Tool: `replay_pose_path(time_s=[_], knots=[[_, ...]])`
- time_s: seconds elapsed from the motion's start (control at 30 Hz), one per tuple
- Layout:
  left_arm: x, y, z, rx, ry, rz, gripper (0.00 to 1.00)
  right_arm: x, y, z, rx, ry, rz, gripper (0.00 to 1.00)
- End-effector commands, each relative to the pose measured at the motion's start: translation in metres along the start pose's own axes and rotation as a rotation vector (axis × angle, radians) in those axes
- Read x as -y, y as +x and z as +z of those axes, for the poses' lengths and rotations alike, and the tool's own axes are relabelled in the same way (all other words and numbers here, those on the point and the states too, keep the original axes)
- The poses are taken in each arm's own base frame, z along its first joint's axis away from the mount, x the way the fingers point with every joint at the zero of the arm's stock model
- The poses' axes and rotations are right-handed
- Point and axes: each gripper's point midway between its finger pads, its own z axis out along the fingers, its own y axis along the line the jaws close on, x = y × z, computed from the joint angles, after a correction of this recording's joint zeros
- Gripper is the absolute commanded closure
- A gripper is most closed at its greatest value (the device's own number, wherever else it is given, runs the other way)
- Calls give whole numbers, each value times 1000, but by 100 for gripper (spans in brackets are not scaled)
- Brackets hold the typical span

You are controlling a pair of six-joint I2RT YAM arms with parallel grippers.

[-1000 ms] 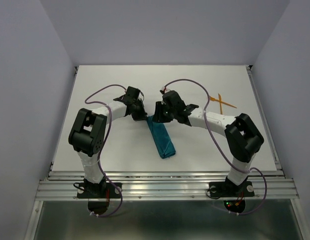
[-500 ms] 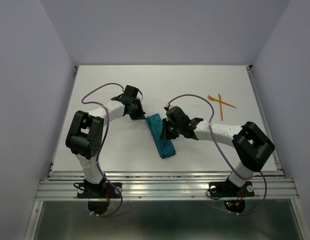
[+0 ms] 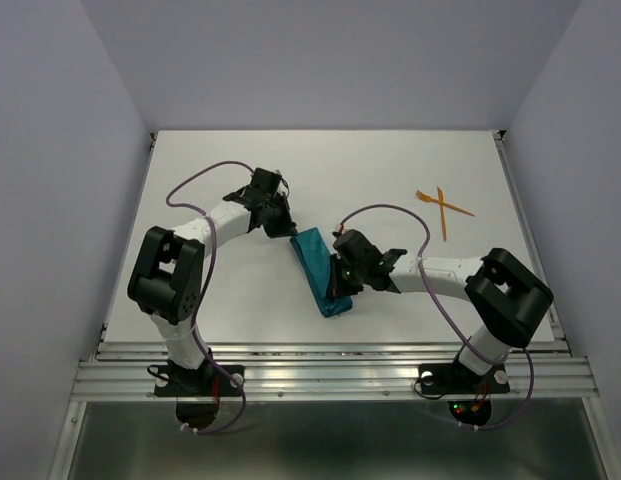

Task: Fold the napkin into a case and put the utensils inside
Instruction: Stuff the top corner of the smaller-rectangle-folded napkin into the folded napkin.

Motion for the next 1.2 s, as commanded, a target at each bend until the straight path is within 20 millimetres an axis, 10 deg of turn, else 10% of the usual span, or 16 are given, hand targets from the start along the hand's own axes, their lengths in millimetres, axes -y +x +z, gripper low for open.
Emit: replay_pose_path(time_s=[0.0,0.27,0.57,0.8,1.17], knots=[[12,2,9,-23,44,41,100,1,-12,-4,59,33,-30,92],[4,5,42,-64,21,41,100,-5,1,-30,55,3,-17,91],[-1,7,47,-59,2,24,100,-1,34,-13,-2,-6,25,92],[-6,13,40,-57,-6,25,100,44,40,-4,11,206,18,94],[-5,19,13,-33,2,36,100,84,26,-47,92,376,-71,94]])
